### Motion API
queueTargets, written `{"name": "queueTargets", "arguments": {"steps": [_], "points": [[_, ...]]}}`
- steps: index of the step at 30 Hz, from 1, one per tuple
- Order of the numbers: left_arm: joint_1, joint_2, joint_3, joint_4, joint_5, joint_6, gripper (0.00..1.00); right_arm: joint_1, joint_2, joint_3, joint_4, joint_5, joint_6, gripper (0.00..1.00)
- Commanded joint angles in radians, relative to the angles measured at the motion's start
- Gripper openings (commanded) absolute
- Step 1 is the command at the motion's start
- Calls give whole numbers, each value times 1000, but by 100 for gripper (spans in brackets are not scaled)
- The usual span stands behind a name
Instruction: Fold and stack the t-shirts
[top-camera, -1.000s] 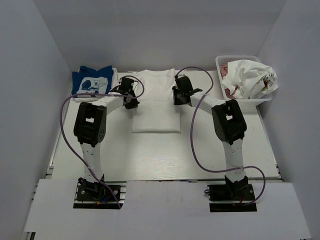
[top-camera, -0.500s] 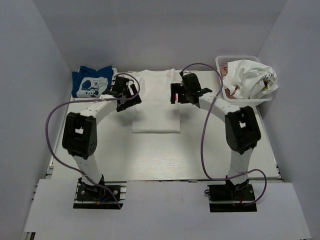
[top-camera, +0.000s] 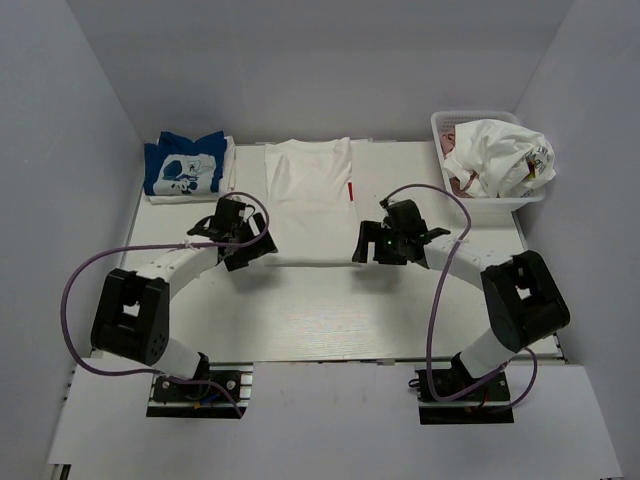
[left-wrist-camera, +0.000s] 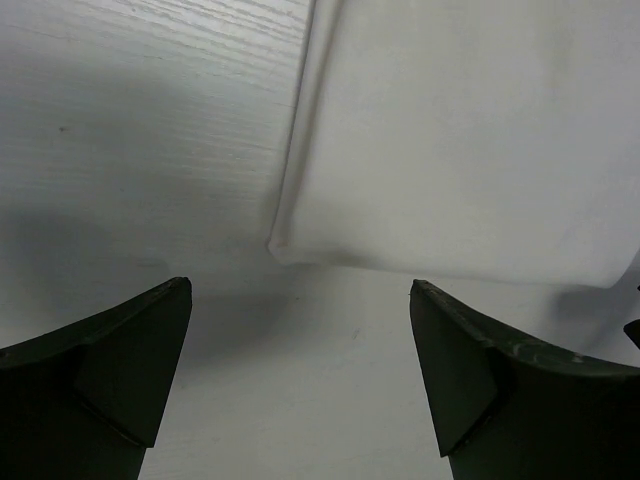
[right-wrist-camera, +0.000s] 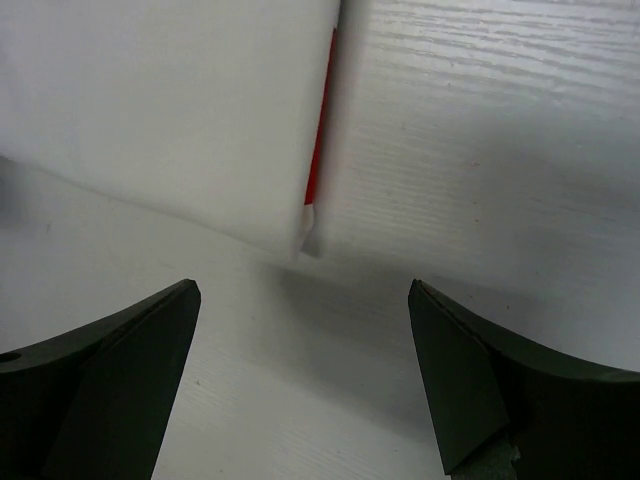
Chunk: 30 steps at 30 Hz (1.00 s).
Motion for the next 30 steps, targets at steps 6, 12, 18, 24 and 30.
{"name": "queueTargets", "arguments": {"steps": [6,12,18,24,30], "points": [[-2,69,-21,81,74,-8,88,5,68,34,58,-102,17,90],[-2,121,-54,127,112,-8,67,11,117,39,41,-106,29,90],[-2,163,-54,136,145,-8,31,12,157,57,44,-132,40,56],[-2,163,-63,145,135,-8,0,14,157,60,43,-109,43,14],[-2,103,-113,206,163,1,0,14,144,69,66,-85,29,0]]}}
